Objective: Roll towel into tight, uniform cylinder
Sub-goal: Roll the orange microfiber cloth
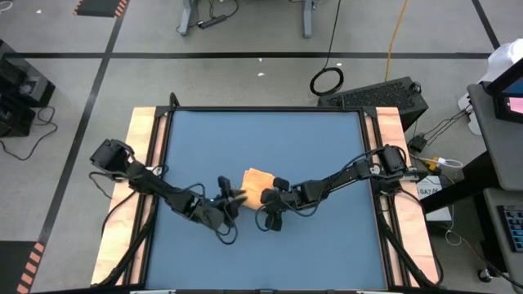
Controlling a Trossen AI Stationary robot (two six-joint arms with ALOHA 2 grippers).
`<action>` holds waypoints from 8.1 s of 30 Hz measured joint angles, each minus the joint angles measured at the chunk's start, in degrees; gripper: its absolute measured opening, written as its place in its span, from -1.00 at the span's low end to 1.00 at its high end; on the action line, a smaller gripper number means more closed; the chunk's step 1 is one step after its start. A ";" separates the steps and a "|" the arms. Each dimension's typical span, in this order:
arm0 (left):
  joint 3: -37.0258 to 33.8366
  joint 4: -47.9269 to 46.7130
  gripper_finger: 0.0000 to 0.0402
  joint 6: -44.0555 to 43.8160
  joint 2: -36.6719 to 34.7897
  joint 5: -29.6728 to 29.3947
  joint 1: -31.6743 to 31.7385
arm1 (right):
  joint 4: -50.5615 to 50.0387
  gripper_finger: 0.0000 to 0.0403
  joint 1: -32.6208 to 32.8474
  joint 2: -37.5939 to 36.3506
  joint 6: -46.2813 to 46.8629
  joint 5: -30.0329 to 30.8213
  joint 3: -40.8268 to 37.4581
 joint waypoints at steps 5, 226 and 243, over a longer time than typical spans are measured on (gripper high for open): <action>2.08 -1.39 -0.40 4.13 -1.16 -8.69 -1.50 | 0.02 -0.61 0.02 0.00 -0.02 0.10 0.00; -0.19 -9.56 0.42 -14.10 -11.07 36.95 8.21 | 3.84 -0.62 6.38 0.61 7.46 17.54 -1.62; -0.01 -6.69 0.42 -17.04 -1.69 19.78 -0.22 | 10.26 -0.63 3.18 0.68 7.39 1.57 -1.65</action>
